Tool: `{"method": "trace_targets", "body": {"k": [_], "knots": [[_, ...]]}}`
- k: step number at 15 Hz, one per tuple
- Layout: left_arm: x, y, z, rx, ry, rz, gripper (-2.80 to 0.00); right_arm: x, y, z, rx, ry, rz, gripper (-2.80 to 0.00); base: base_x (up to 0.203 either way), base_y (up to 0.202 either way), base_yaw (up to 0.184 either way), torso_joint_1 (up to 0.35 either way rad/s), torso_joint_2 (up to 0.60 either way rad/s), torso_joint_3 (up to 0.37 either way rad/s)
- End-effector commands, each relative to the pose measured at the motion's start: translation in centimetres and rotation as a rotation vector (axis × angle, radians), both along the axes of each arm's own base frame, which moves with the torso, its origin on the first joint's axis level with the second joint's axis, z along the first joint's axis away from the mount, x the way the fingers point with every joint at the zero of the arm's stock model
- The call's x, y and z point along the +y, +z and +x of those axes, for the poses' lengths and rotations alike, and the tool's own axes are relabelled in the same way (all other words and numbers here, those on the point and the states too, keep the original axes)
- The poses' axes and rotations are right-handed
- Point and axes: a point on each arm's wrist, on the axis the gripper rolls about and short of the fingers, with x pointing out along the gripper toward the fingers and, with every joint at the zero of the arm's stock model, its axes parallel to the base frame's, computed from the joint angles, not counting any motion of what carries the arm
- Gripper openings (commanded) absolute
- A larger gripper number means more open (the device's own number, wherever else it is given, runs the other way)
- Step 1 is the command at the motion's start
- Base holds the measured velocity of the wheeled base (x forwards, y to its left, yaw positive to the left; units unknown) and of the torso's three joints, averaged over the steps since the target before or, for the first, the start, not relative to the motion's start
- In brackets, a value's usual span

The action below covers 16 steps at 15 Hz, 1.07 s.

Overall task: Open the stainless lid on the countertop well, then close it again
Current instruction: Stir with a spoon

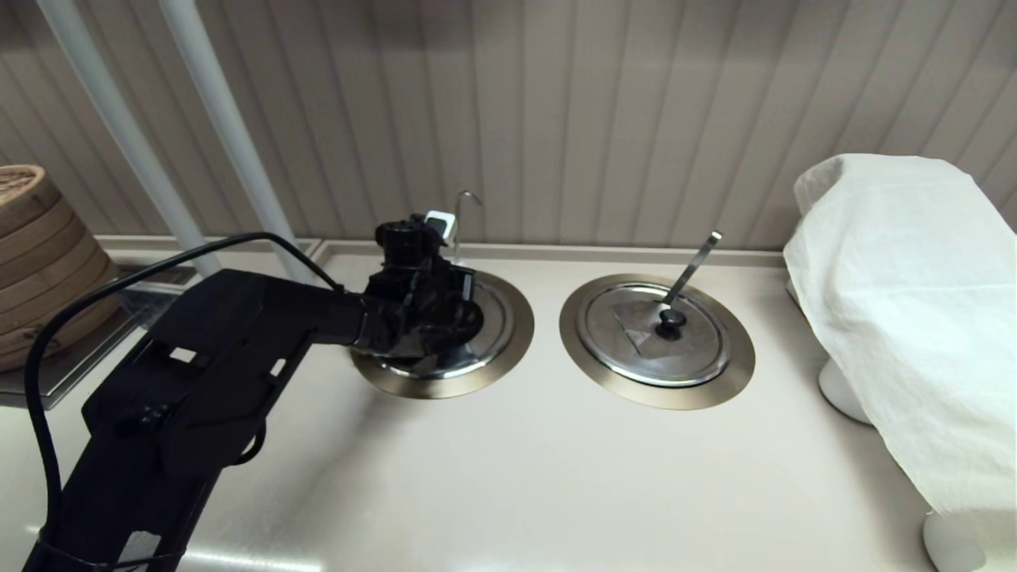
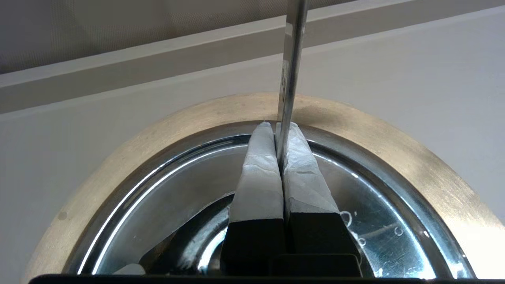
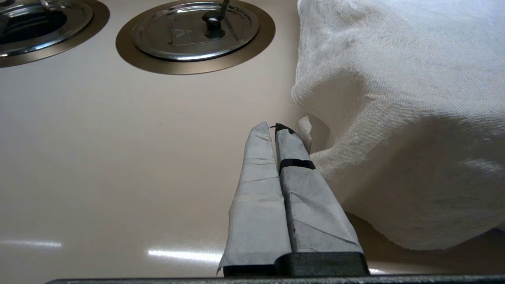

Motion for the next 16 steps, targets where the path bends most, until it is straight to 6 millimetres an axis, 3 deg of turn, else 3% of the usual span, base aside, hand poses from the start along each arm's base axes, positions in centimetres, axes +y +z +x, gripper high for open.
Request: {"method": "trace_targets", "body": {"k": [1,10,11,16], "knots": [[0.2,-0.5,1.1,-0.007,0.018,-0.003,-2.80,0.0,0.0,0.0,-0.001,0.000,-0.001,-2.80,0.000,0.000,0.000,0.000,0.00,0.000],[-0.1,-1.7,1.7,-0.004,-0.003,-0.009,-2.80,0.0,0.0,0.0,0.000,0.000,-0.001,-2.80,0.000,0.000,0.000,0.000,0.00,0.000],[-0.1,-1.7,1.7,-0.005,-0.003,-0.009,0.00,0.0,0.0,0.0,0.001,0.000,-0.001,-2.80,0.000,0.000,0.000,0.000,0.00,0.000],[-0.2,-1.8,1.7,-0.003,-0.015,-0.010,0.00,0.0,0.0,0.0,0.000,0.000,-0.001,-2.80,0.000,0.000,0.000,0.000,0.00,0.000]]}}
